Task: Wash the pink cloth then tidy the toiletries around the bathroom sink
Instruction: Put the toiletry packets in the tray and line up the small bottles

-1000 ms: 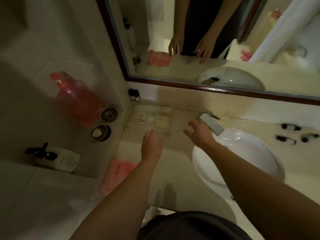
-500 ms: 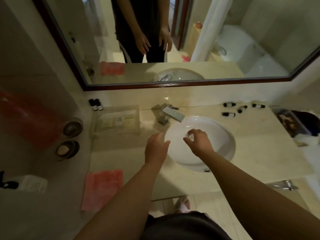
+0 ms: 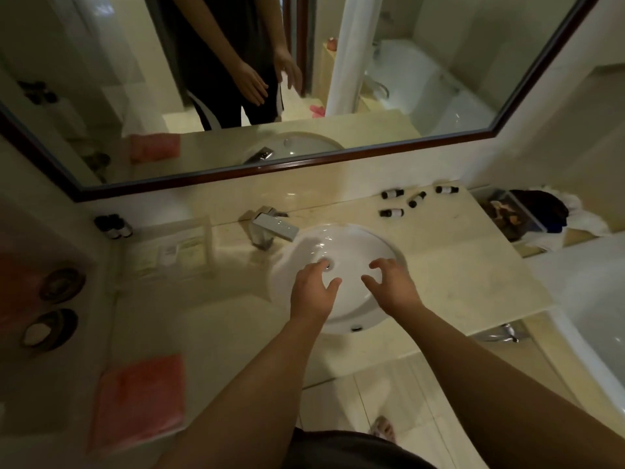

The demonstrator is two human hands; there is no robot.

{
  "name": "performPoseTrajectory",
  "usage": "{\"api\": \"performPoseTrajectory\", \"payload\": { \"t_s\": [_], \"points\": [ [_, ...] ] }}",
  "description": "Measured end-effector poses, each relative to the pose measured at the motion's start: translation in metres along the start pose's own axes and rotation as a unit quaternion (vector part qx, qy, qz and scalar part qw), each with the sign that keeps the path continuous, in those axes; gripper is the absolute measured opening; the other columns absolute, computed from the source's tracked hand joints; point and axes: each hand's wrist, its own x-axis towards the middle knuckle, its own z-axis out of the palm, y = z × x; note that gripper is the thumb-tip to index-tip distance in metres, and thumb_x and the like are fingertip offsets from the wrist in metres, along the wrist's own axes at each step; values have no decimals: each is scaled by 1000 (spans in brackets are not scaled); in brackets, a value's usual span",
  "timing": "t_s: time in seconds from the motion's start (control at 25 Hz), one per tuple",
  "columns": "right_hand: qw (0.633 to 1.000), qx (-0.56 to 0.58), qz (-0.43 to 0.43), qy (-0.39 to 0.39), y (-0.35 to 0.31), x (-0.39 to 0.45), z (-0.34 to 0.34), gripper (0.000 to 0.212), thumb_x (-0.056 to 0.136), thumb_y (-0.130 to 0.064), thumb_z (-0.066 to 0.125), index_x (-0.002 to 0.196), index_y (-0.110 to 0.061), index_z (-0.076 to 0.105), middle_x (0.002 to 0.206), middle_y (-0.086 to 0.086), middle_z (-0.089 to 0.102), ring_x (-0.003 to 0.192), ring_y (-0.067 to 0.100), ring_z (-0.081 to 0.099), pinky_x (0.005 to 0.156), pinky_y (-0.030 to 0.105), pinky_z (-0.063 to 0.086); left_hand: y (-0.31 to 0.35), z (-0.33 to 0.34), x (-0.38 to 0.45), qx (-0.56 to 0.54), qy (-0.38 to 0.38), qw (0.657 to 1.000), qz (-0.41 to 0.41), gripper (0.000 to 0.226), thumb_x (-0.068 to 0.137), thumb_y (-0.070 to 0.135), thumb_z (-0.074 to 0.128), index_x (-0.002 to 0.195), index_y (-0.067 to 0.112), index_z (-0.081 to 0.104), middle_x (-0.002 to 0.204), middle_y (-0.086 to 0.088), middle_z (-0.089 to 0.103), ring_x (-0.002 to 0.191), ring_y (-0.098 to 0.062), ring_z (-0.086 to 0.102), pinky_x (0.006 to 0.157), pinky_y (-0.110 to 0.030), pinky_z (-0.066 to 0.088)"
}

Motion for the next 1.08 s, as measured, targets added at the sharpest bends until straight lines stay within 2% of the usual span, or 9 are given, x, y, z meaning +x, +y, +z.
{"api": "performPoseTrajectory", "payload": {
  "t_s": [0.24,0.44,0.88,1.08],
  "points": [
    [1000,-12,6,4,120,20,-66,40,91,-35,58,124,-13,55,129,7,55,125,25,40,100,36,37,56,77,11,59,-9,998,-9,43,90,33,57,131,18,53,134,-4,53,126,-23,43,105,-33,35],
    [1000,9,25,-7,186,26,-81,38,91,-32,58,123,-12,56,128,9,56,123,25,41,100,34,35,96,133,8,80,-8,996,-35,47,91,35,59,133,15,52,136,-6,52,129,-23,41,104,-33,35],
    [999,29,42,-9,200,96,-100,35,92,-33,57,121,-13,56,126,7,55,123,23,41,99,33,35,120,160,72,61,-32,995,-74,46,93,37,56,135,20,48,139,-2,47,130,-20,41,106,-34,36],
    [998,-13,55,12,198,145,-112,37,93,-35,56,123,-13,55,126,8,55,120,24,42,95,35,39,136,158,133,72,-41,996,-16,46,92,34,57,134,18,48,137,-2,49,130,-19,39,104,-29,32]
  ]
}}
